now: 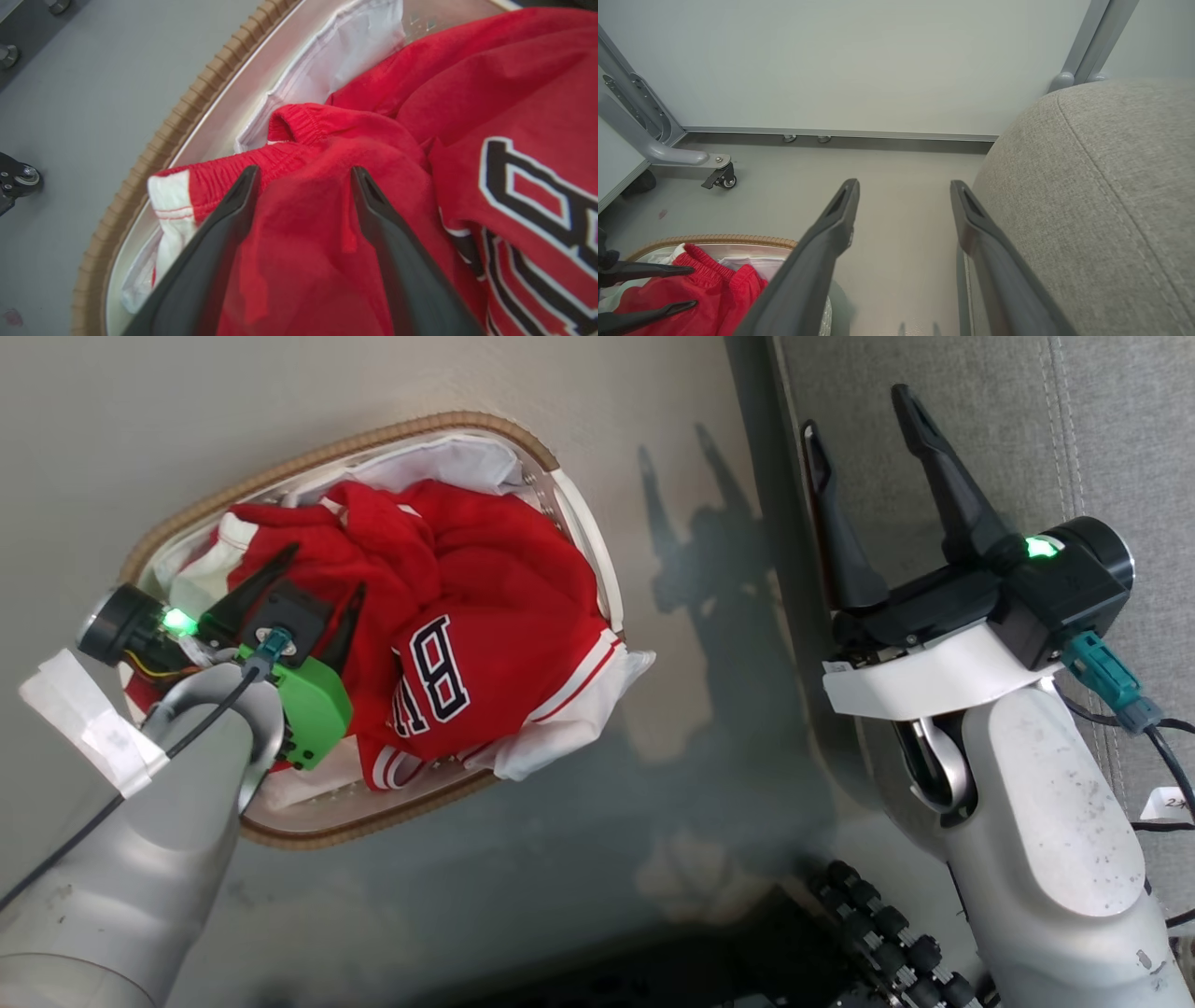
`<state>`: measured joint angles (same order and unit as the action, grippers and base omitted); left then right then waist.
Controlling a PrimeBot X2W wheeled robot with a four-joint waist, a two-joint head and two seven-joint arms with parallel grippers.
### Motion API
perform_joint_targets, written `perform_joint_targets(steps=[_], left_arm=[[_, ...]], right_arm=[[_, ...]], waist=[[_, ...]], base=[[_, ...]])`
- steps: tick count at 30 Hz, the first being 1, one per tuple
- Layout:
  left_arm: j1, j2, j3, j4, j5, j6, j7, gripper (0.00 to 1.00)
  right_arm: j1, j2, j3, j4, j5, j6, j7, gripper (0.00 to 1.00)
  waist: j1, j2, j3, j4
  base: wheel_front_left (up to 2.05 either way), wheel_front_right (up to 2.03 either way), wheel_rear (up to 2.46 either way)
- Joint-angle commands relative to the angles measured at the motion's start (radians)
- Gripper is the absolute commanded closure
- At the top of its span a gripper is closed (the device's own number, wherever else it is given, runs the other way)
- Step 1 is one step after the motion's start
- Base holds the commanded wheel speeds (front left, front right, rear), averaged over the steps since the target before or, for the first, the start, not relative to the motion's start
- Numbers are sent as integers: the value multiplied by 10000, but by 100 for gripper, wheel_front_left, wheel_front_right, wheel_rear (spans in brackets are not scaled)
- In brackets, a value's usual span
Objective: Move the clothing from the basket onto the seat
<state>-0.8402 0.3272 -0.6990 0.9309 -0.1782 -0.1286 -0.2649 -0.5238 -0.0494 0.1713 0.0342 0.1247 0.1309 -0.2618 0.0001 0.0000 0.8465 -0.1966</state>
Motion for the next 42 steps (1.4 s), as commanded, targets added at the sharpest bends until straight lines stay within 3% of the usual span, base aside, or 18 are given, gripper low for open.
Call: perform_joint_targets(steps=[1,9,11,21,34,42], left_arm=[[-295,159,-64,228,174,-28,7,0],[-786,-202,-681,2161,-18,-27,126,0],[-767,-332,-923,2442,-173,-27,174,100],[-102,-715,-836,2698,-1139,-25,-14,100],[2627,-1045,854,-219,-1762,696,4,100],[4314,-1463,2017,-2090,-1417,787,3,100]], right_arm=[[-90,-23,83,-14,40,-3,-48,0],[13,-27,225,55,161,-3,-48,0],[32,-27,249,108,187,-3,-48,0],[366,-29,65,471,75,-3,-49,0],[1748,-32,-384,1269,-294,-5,-49,0],[2760,-34,-465,1678,-311,-5,-49,0]], waist=[[-1,0,440,-249],[-1,0,616,-371],[-1,0,546,-410],[-1,0,-922,-368],[-1,0,-4121,332],[-1,0,-5822,731]], base=[[0,0,0],[0,0,0],[0,0,0],[0,0,0],[0,0,0],[0,0,0]])
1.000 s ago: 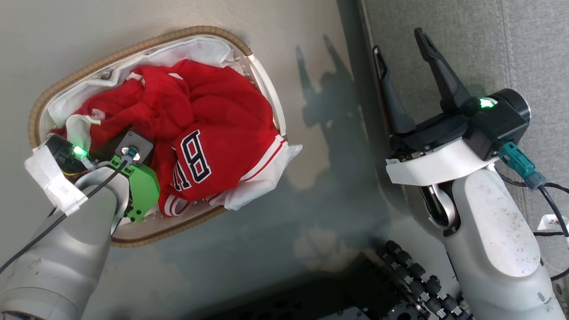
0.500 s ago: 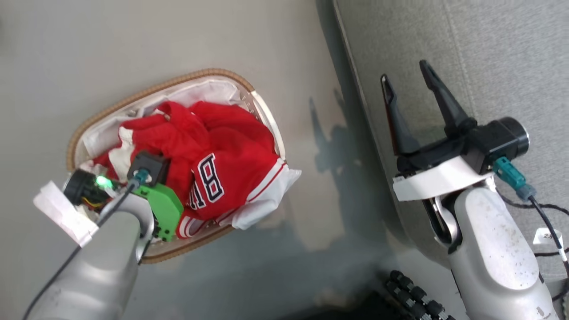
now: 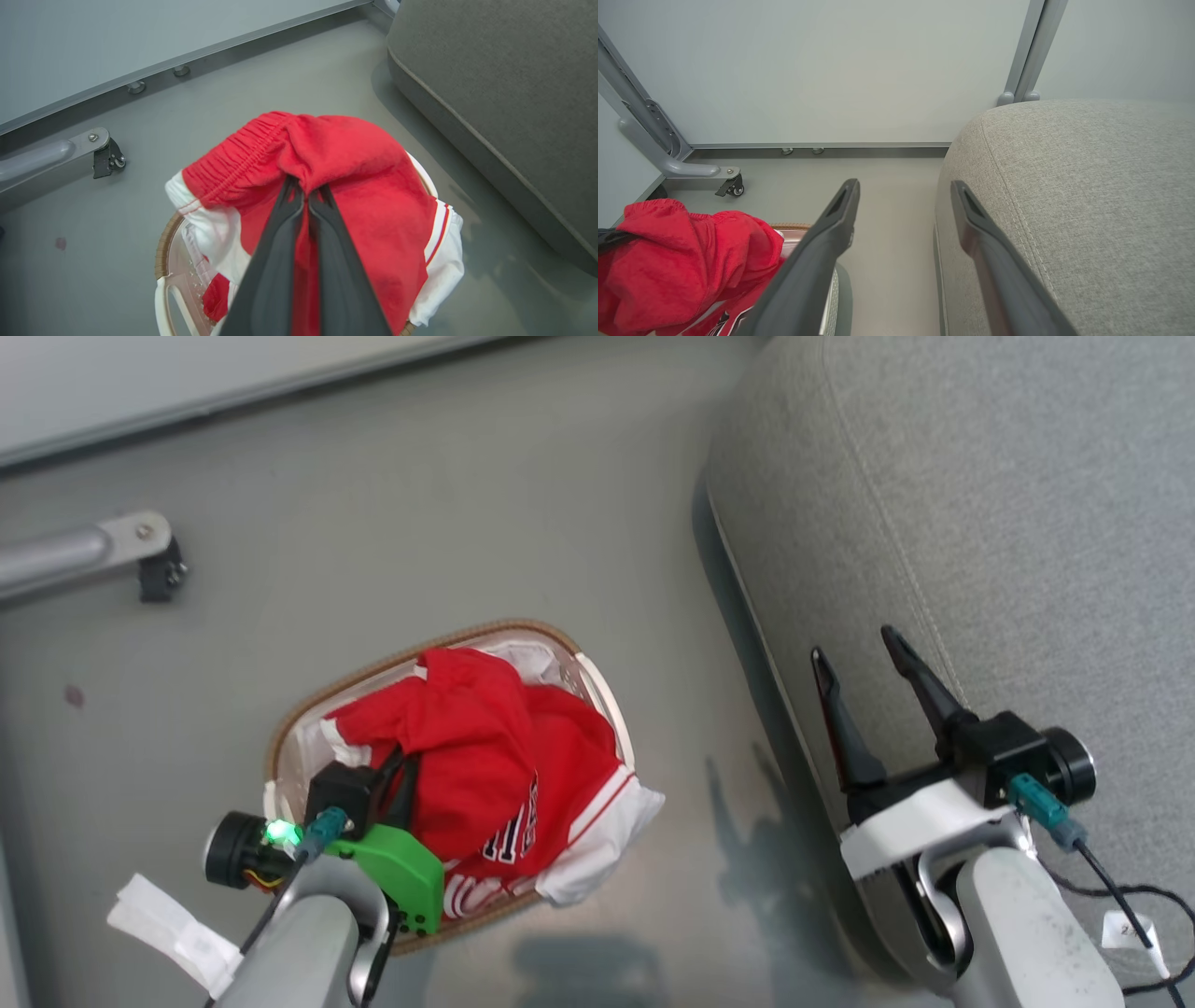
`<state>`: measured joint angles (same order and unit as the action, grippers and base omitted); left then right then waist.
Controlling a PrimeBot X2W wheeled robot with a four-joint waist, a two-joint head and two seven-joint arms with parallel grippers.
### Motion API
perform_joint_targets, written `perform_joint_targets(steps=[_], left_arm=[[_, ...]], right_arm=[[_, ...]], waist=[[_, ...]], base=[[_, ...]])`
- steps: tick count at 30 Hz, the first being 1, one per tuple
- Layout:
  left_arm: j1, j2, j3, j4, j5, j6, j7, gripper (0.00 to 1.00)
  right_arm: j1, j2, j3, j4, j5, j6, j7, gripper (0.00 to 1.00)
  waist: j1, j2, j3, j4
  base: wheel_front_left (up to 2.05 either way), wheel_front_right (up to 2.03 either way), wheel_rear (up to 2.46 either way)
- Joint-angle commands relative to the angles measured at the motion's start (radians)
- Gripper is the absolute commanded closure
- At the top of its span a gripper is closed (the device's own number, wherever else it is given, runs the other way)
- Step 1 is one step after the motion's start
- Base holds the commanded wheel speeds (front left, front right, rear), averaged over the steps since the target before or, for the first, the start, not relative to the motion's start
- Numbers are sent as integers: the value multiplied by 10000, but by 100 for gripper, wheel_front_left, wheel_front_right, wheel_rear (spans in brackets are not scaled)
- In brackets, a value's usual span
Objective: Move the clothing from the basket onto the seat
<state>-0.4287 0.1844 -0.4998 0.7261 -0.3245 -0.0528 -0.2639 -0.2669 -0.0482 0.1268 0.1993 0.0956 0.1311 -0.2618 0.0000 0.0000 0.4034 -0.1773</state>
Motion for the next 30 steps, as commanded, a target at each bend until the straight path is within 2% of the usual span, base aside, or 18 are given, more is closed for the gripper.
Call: perform_joint_targets(steps=[1,14,22,30], left_arm=[[377,-93,169,-297,132,20,-7,100],[1649,-903,1665,-2528,752,-393,-7,100],[1736,-1227,1939,-3091,554,-658,-7,100],[1352,-1321,1560,-3483,292,-753,-8,100]], right_arm=[[311,-44,-13,87,-37,-6,-49,0],[1507,-42,110,531,-249,-6,-49,0],[2093,-41,391,898,-376,-6,-49,0],[1880,-44,2050,1706,-434,-6,-49,0]], waist=[[0,0,-1593,584],[0,0,-3214,888],[0,0,-3704,932],[0,0,-3788,1242]], base=[[0,0,0],[0,0,0],[0,0,0],[0,0,0]])
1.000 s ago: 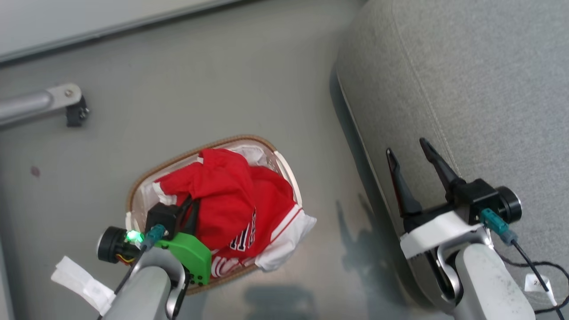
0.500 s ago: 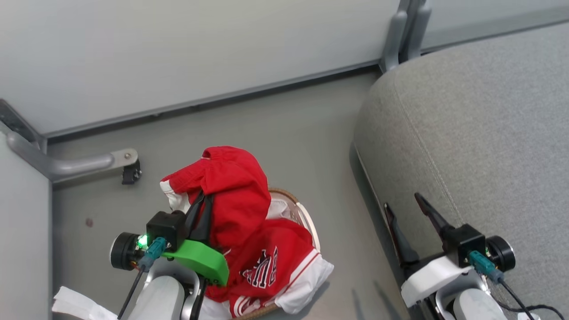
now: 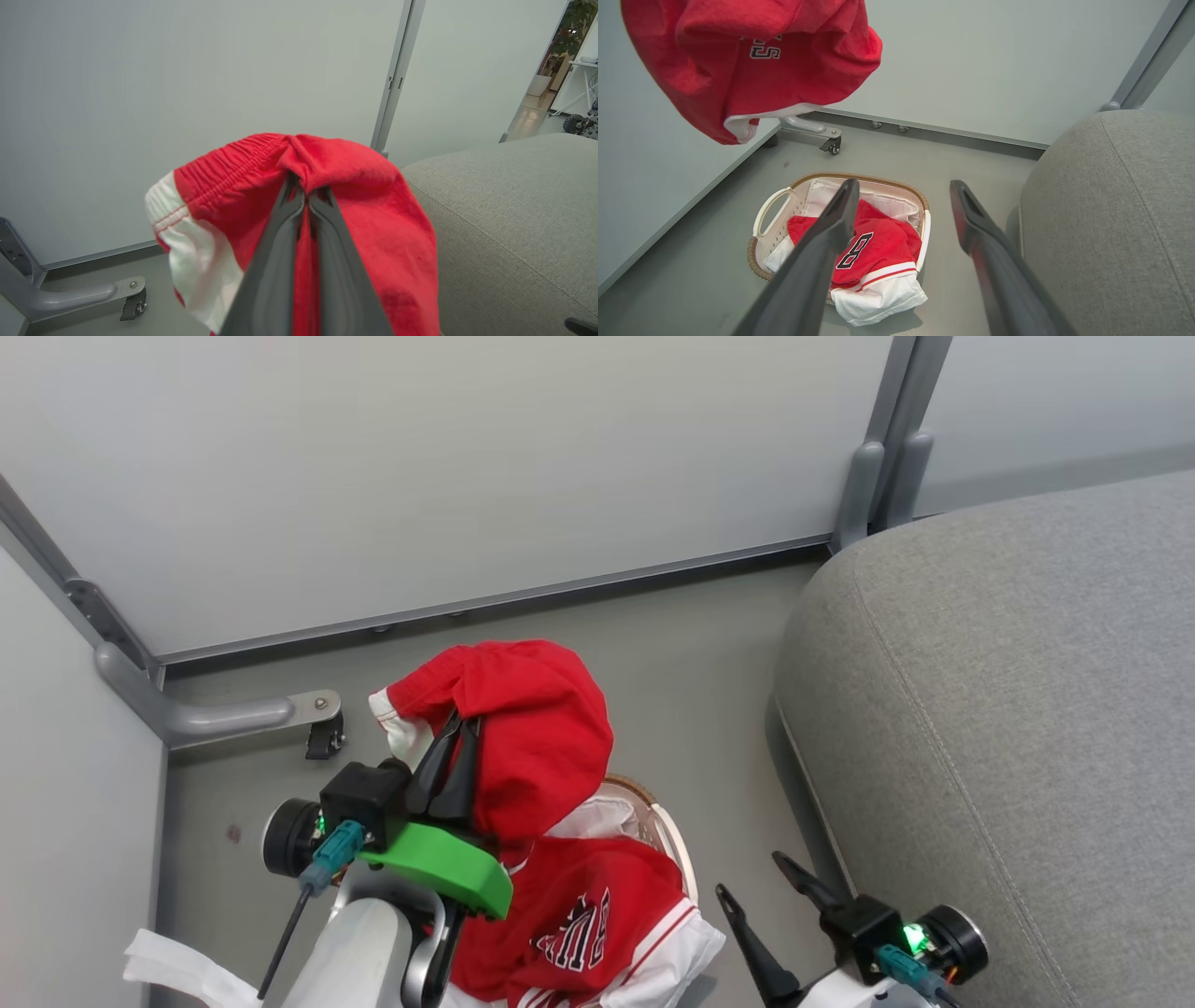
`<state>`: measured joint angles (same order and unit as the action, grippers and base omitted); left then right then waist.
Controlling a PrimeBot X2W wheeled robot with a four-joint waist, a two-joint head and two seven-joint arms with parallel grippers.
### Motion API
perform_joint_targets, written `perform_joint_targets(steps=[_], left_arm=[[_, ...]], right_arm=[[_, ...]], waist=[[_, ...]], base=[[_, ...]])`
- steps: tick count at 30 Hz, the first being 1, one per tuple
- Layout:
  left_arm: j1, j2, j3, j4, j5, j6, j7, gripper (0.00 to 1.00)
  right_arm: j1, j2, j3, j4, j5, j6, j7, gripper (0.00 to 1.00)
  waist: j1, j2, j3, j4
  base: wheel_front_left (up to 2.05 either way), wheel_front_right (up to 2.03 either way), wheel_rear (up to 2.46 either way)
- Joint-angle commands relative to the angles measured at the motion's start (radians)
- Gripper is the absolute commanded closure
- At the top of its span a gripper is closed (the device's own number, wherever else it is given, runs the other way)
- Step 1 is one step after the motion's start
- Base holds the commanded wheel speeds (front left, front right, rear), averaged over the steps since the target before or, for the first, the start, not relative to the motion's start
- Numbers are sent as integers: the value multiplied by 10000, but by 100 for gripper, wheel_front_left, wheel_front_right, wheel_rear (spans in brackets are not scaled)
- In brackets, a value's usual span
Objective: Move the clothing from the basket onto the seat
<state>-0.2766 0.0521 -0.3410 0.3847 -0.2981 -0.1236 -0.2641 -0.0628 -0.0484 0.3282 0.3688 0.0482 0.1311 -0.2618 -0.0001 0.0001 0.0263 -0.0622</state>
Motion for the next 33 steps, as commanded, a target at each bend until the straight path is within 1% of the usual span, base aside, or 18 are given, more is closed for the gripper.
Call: perform_joint_targets(steps=[1,4,6,8,10,15,17,24,33], left_arm=[[-166,2,-66,-66,-41,-48,-6,100],[-251,2,-312,-120,-160,-64,-6,100],[-316,2,-464,-139,-230,-69,-6,100],[-325,3,-605,-134,-324,-73,-6,100],[-337,1,-713,-120,-392,-76,-6,100],[-478,1,-998,-91,-449,-67,-6,100],[-497,1,-1075,-72,-393,-66,-6,100],[-577,0,-1264,-56,-386,-65,-6,100],[-646,0,-1565,-49,-457,-70,-6,100]], right_arm=[[-273,-43,249,53,117,-6,-49,0],[-665,-37,971,165,359,-6,-49,0],[-1137,-42,1482,251,317,-6,-49,0],[-1526,-48,1812,378,299,-6,-49,0],[-1821,-43,2123,508,708,-6,-49,0],[-2561,-45,2726,794,1238,-6,-49,0],[-2748,-48,2774,809,1196,-7,-49,0],[-2889,-42,2865,810,1629,-7,-49,0],[-3057,-39,2762,600,1196,-7,-49,0]], waist=[[1,-1,-13,125],[1,-1,24,217],[1,-1,68,287],[1,-1,102,349],[1,-1,127,414],[1,-1,197,591],[1,-1,231,650],[1,-1,322,750],[1,-1,401,776]], base=[[0,0,0],[0,0,0],[0,0,0],[0,0,0],[0,0,0],[0,0,0],[0,0,0],[0,0,0],[0,0,0]])
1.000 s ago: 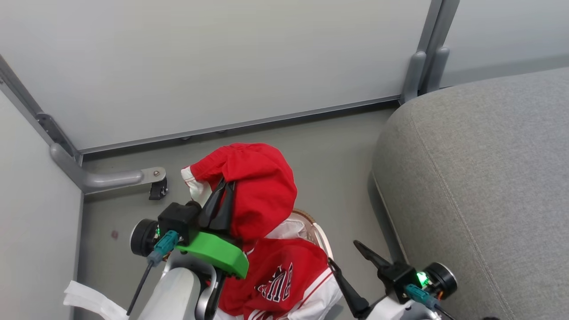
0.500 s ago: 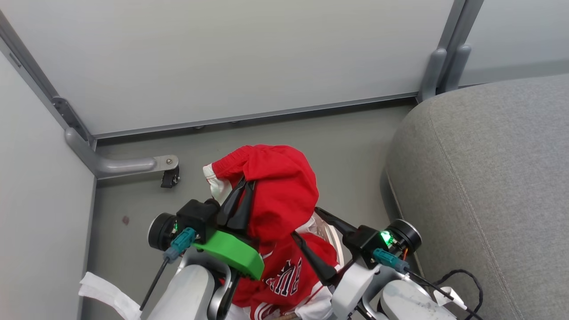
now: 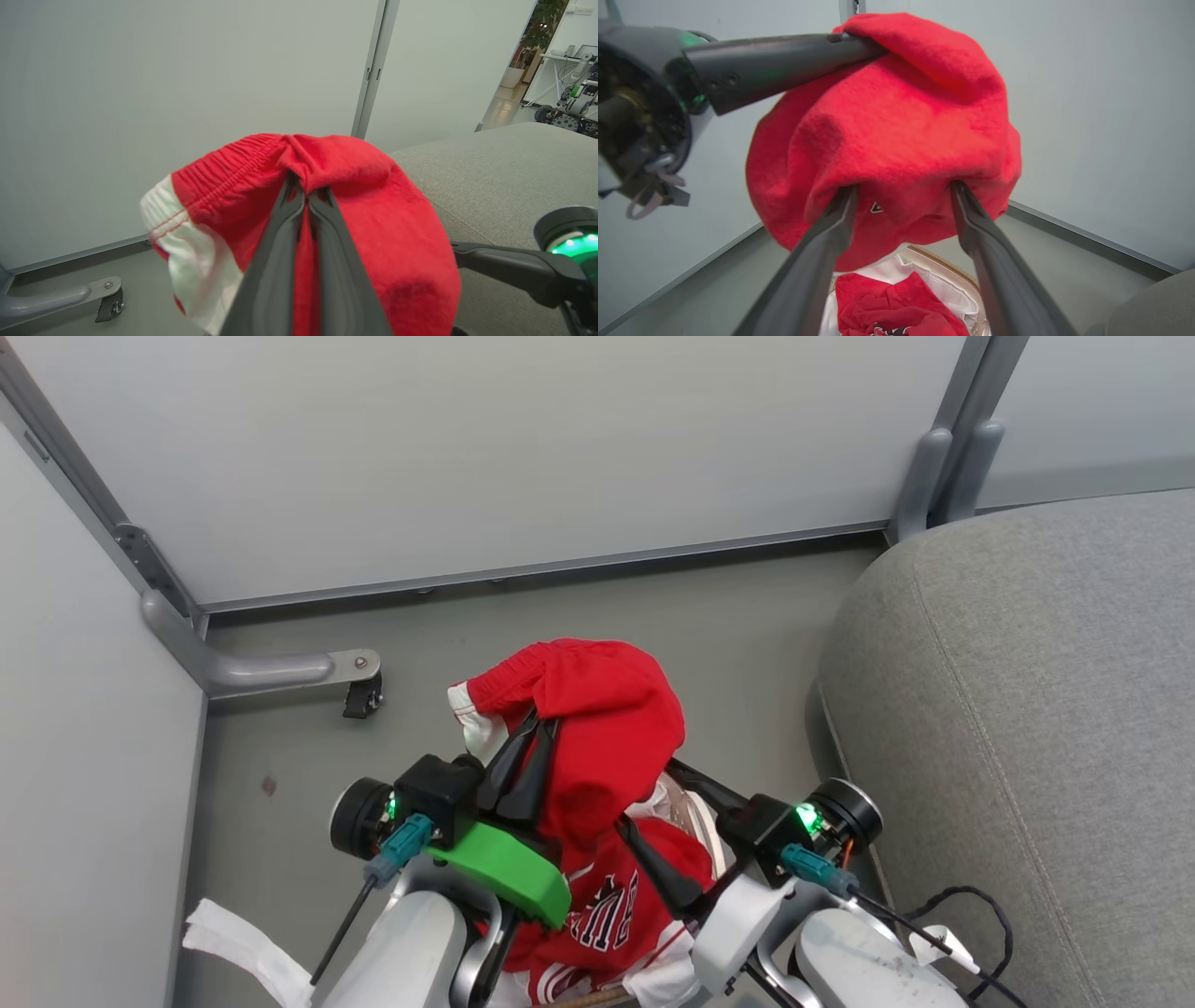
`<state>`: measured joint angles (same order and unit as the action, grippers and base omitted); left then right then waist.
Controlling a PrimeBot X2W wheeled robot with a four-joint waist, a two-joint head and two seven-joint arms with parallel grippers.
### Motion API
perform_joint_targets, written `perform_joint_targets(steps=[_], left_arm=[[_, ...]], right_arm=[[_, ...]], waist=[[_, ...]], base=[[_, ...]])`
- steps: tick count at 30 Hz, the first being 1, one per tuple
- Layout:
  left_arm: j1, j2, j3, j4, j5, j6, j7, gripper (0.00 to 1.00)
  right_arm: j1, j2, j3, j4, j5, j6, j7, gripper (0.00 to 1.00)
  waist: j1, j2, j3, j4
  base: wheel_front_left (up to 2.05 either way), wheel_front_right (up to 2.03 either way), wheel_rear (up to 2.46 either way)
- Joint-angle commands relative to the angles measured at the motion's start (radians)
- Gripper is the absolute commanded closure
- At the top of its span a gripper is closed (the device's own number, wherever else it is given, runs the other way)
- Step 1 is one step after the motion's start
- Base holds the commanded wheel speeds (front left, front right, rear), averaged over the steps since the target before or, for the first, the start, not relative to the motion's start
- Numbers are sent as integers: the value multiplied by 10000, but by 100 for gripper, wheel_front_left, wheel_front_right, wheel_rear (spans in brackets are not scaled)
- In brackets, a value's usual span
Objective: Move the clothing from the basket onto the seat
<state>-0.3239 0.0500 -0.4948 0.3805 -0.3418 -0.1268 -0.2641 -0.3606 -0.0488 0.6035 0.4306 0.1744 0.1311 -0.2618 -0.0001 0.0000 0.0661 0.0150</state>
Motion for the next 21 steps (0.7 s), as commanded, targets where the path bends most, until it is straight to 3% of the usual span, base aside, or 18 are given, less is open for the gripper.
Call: perform_joint_targets(steps=[1,6,7,9,10,21], left_arm=[[-179,21,-89,-12,-57,-38,-6,100],[-245,20,-384,-45,-171,-38,-6,100],[-263,20,-448,-55,-217,-39,-6,100],[-273,22,-547,-62,-259,-39,-6,100],[-277,22,-607,-63,-274,-40,-6,100],[-218,22,-502,88,-382,96,-9,100]], right_arm=[[-125,-35,59,-35,-106,-7,-49,0],[-253,-33,177,28,-60,-7,-49,0],[-285,-38,193,47,-31,-7,-49,23],[-340,-36,240,87,22,-7,-49,96],[-371,-36,264,101,45,-7,-49,100],[102,-47,211,1004,362,-7,-29,100]], waist=[[1,0,14,15],[1,0,62,108],[1,0,80,137],[1,0,98,188],[1,0,103,211],[1,0,-25,309]], base=[[0,0,0],[0,0,0],[0,0,0],[0,0,0],[0,0,0],[0,0,0]])
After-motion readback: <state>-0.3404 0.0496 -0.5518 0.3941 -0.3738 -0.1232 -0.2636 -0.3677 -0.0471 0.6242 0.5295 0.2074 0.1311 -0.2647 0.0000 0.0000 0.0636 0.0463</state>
